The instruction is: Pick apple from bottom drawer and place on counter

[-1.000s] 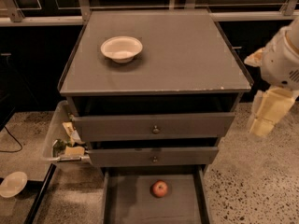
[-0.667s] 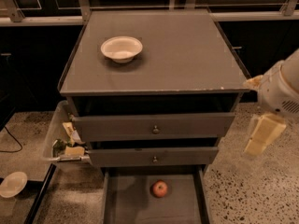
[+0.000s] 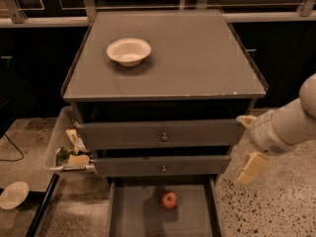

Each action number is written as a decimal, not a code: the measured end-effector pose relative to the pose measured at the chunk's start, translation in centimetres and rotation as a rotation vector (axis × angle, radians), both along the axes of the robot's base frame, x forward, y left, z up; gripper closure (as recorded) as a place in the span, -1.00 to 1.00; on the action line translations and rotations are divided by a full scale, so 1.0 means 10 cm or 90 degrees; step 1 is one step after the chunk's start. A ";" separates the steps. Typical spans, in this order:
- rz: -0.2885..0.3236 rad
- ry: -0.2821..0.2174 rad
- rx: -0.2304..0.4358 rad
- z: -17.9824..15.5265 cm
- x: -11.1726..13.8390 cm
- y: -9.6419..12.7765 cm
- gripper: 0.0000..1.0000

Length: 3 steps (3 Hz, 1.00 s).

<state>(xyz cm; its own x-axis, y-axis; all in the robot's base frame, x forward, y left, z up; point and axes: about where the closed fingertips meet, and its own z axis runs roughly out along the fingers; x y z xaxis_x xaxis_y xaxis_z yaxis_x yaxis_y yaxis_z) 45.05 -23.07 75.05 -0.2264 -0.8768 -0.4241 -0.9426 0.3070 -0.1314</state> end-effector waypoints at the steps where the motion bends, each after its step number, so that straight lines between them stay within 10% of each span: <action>1: 0.014 -0.002 0.032 -0.37 0.03 0.02 -1.00; 3: 0.008 0.001 0.031 -0.54 0.00 0.04 -1.00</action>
Offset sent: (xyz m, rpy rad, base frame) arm 0.0049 0.0024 -0.0298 0.0419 -0.0070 0.0172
